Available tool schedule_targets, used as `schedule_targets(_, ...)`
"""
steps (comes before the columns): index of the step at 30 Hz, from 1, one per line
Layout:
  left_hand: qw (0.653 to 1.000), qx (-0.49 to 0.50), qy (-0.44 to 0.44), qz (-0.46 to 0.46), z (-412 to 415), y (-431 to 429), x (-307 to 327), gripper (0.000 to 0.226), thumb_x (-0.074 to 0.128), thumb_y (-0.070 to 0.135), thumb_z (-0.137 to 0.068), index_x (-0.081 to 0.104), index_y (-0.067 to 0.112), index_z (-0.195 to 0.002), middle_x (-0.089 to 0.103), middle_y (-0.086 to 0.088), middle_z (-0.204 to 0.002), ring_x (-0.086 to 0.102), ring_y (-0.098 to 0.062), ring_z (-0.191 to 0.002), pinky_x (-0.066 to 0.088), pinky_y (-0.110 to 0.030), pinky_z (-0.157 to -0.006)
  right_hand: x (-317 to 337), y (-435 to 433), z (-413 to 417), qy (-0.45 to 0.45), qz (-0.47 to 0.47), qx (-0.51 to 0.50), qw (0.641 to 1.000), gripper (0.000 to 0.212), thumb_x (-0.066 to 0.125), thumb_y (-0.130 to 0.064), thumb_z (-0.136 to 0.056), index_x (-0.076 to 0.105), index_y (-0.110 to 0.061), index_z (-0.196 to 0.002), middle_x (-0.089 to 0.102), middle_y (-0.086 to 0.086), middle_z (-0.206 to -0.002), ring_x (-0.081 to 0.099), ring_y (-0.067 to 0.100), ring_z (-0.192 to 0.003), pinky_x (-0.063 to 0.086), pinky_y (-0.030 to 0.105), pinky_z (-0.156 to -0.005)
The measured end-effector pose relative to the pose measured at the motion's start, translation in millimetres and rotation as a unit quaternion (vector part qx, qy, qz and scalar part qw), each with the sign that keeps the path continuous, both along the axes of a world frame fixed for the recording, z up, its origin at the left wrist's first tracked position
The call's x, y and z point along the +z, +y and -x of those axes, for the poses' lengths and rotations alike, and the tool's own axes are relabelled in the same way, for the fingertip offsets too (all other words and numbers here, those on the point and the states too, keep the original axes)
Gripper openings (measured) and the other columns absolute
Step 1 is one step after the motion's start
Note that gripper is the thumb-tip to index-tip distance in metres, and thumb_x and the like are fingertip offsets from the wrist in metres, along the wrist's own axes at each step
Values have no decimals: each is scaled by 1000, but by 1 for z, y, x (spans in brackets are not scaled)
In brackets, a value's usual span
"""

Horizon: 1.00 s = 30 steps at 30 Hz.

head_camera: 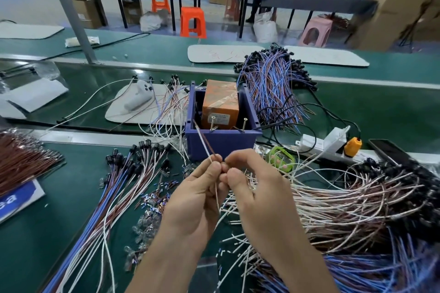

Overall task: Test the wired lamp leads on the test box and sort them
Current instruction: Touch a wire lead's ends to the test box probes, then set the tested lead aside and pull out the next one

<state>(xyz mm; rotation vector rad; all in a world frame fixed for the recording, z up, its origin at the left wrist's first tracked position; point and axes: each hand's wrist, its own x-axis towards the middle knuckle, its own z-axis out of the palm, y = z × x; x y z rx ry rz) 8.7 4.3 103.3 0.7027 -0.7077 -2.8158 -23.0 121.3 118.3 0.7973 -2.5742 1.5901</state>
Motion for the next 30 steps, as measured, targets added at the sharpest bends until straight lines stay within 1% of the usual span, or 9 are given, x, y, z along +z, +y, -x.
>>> schedule_targets(3,1000,16,4,-22,-3,-4,-1,16,66,6,-71,81,10,-67,73,-9,-71,67,-10,-49,54,-15,-45,6,-4,10,-159,67,94,980,19,59,-12,-100,62,-30,-102,76,-5,-94,73,10,-88,56,30,-79)
schedule_targets(5,1000,17,4,11,-6,-7,-4,15,67,6,-70,81,11,-67,73,-10,-70,66,-11,-48,54,-16,-45,7,-3,18,-190,49,121,973,23,58,-11,-100,62,-34,-100,76,-4,-90,73,7,-85,52,30,-71)
schedule_targets(8,989,29,-24,141,-7,-5,-8,11,72,10,-69,82,14,-70,73,-8,-71,64,-11,-49,53,-18,-47,4,-5,25,-163,-3,127,978,11,59,-23,-94,61,-34,-95,69,-7,-68,57,12,-64,45,46,-61)
schedule_targets(12,954,59,-78,284,-5,-11,-14,20,71,9,-90,83,19,-76,77,-11,-78,47,-8,-43,41,-15,-42,6,-3,40,-78,-21,53,995,12,66,-23,-95,69,-31,-86,61,-10,-59,46,3,-52,39,27,-52)
schedule_targets(18,870,51,-119,476,-3,-32,-29,34,59,48,-97,82,34,-76,75,-6,-68,43,-9,-43,32,-19,-40,21,26,81,-95,-34,-5,995,25,65,-18,-97,75,-34,-81,58,-1,-52,39,7,-41,30,21,-41)
schedule_targets(21,845,48,-116,519,0,-40,-37,26,68,37,-95,81,32,-73,69,-15,-62,43,-15,-43,31,-23,-41,24,34,96,-64,-69,-22,995,21,69,-22,-94,74,-35,-79,66,6,-59,47,11,-48,41,31,-50)
schedule_targets(25,789,60,-138,595,10,-55,-39,25,74,27,-94,79,39,-72,68,1,-55,50,-5,-40,39,-18,-39,27,39,115,5,-114,-55,992,21,71,-23,-94,72,-28,-74,65,-6,-57,46,4,-44,38,16,-45)
schedule_targets(28,712,84,-163,677,20,-64,-33,24,75,34,-92,76,37,-68,67,19,-54,61,-3,-45,42,-11,-43,30,37,126,44,-151,-71,985,21,69,-23,-96,70,-27,-75,65,-12,-62,52,3,-52,38,15,-47)
schedule_targets(30,685,89,-163,705,26,-69,-29,21,75,34,-92,75,37,-71,66,25,-57,64,-1,-51,47,-13,-47,30,35,130,46,-146,-69,986,21,67,-21,-97,70,-25,-77,63,-11,-57,50,4,-49,37,14,-47)
